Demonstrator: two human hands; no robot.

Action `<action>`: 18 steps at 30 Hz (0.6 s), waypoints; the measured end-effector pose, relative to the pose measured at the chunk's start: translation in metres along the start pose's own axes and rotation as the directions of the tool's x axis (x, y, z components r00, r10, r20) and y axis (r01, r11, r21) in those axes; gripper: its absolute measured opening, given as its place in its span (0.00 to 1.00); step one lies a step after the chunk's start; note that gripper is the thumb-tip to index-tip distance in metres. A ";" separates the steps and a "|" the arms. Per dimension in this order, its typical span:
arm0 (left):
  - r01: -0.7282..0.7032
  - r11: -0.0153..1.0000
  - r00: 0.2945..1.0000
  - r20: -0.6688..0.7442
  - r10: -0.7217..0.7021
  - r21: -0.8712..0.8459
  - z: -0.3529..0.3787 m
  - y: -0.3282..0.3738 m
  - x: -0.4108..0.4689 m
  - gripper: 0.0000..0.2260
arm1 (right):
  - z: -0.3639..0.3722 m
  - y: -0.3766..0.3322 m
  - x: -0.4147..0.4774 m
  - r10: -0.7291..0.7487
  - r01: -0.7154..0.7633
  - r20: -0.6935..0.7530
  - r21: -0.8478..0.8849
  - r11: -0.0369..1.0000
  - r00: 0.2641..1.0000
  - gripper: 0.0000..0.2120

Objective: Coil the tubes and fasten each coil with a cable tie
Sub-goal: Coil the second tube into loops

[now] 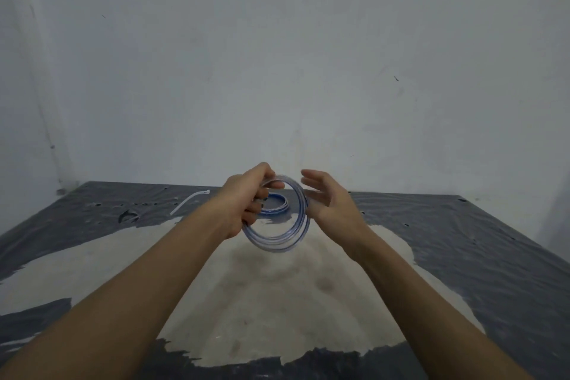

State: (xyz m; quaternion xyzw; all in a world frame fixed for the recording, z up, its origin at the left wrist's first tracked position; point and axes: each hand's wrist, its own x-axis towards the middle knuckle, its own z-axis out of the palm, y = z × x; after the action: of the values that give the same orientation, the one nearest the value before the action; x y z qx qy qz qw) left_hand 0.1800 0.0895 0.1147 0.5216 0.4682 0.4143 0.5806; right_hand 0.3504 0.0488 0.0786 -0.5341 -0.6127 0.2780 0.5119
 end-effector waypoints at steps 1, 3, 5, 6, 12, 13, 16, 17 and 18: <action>-0.003 0.997 1.000 0.007 0.002 0.080 0.001 -0.001 -0.001 0.13 | 0.000 -0.004 0.001 -0.025 0.024 0.051 0.011 1.000 0.998 0.23; -0.021 0.984 1.000 0.008 0.020 0.178 0.004 -0.003 -0.002 0.16 | 0.000 -0.010 0.001 -0.023 0.021 0.123 0.011 1.000 0.992 0.20; -0.040 0.979 0.998 -0.036 0.049 0.200 0.006 -0.005 -0.001 0.24 | 0.000 -0.011 0.000 -0.079 0.088 0.138 -0.060 0.994 0.987 0.13; -0.040 0.979 0.996 -0.069 0.055 0.199 0.006 -0.005 -0.001 0.27 | -0.001 -0.010 -0.001 -0.099 0.111 0.152 -0.075 0.991 0.983 0.12; -0.066 0.961 0.990 -0.102 0.097 0.270 0.000 -0.014 0.003 0.44 | -0.001 -0.005 -0.006 -0.018 0.020 0.240 -0.007 1.000 0.971 0.14; -0.101 0.947 0.983 -0.116 0.142 0.304 -0.001 -0.017 0.004 0.43 | 0.000 -0.006 -0.006 -0.009 0.010 0.251 -0.003 1.000 0.968 0.13; -0.201 0.889 0.945 -0.156 0.286 0.411 -0.005 -0.021 0.010 0.39 | 0.001 -0.004 -0.006 0.020 -0.029 0.262 0.031 0.999 0.965 0.12; -0.223 0.871 0.935 -0.158 0.319 0.439 -0.006 -0.021 0.011 0.37 | 0.002 -0.004 -0.006 0.031 -0.041 0.258 0.034 0.999 0.966 0.12; -0.236 0.857 0.927 -0.159 0.340 0.459 -0.006 -0.021 0.013 0.35 | 0.002 -0.003 -0.006 0.042 -0.054 0.257 0.039 0.998 0.966 0.12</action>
State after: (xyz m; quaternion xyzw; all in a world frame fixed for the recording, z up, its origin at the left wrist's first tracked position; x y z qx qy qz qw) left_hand 0.1771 0.1006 0.0926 0.6490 0.5292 0.4416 0.3220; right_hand 0.3468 0.0424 0.0790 -0.4966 -0.6541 0.3707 0.4337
